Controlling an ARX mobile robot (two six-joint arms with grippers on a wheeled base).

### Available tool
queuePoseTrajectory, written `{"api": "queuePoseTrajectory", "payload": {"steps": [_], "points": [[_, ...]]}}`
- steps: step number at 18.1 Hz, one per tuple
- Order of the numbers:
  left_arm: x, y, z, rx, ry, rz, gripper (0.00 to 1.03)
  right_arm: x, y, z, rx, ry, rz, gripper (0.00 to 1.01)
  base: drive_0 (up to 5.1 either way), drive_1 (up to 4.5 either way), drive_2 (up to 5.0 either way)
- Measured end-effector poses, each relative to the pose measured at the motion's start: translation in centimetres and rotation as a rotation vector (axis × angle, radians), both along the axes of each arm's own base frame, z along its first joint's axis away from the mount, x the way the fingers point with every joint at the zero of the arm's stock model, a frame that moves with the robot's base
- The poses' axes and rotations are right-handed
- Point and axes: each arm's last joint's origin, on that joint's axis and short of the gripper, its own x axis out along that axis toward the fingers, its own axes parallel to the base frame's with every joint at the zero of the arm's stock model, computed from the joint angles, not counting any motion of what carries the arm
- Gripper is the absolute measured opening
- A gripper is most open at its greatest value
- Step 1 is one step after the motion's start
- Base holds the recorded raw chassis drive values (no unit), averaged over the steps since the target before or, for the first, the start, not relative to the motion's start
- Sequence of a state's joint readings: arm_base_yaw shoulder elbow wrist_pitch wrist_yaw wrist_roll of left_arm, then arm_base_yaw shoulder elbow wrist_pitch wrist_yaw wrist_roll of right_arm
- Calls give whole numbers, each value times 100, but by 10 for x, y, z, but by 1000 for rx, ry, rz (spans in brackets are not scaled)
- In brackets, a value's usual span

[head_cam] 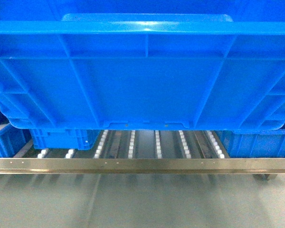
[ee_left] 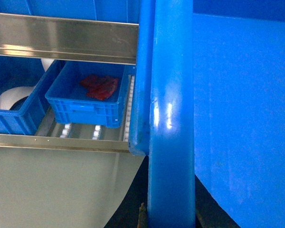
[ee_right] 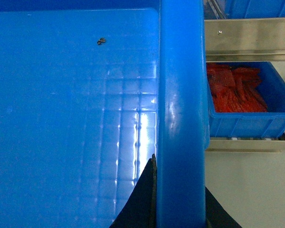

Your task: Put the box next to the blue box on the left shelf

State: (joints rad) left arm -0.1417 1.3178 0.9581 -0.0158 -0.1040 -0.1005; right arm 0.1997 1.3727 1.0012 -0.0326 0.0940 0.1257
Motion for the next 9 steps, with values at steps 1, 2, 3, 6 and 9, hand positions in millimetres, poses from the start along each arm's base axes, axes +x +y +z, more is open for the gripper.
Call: {"api": "queuePoseTrajectory", "payload": {"steps": [1, 2, 3, 6, 9], "points": [[0, 0, 0, 0, 0, 0, 6, 0, 0, 0, 0, 0, 0, 8, 0, 0, 0], [0, 0, 0, 0, 1, 0, 6, 0, 0, 0, 0, 0, 0, 8, 0, 0, 0], [0, 0, 0, 0, 0, 0, 6, 0, 0, 0, 0, 0, 0, 8, 0, 0, 0], [0, 0, 0, 0, -5, 0, 6, 0, 0, 0, 1, -5, 0, 8, 0, 0, 0], [0, 0, 0, 1, 0, 0, 6, 0, 0, 0, -1, 1, -1, 8, 0, 0, 0]]}}
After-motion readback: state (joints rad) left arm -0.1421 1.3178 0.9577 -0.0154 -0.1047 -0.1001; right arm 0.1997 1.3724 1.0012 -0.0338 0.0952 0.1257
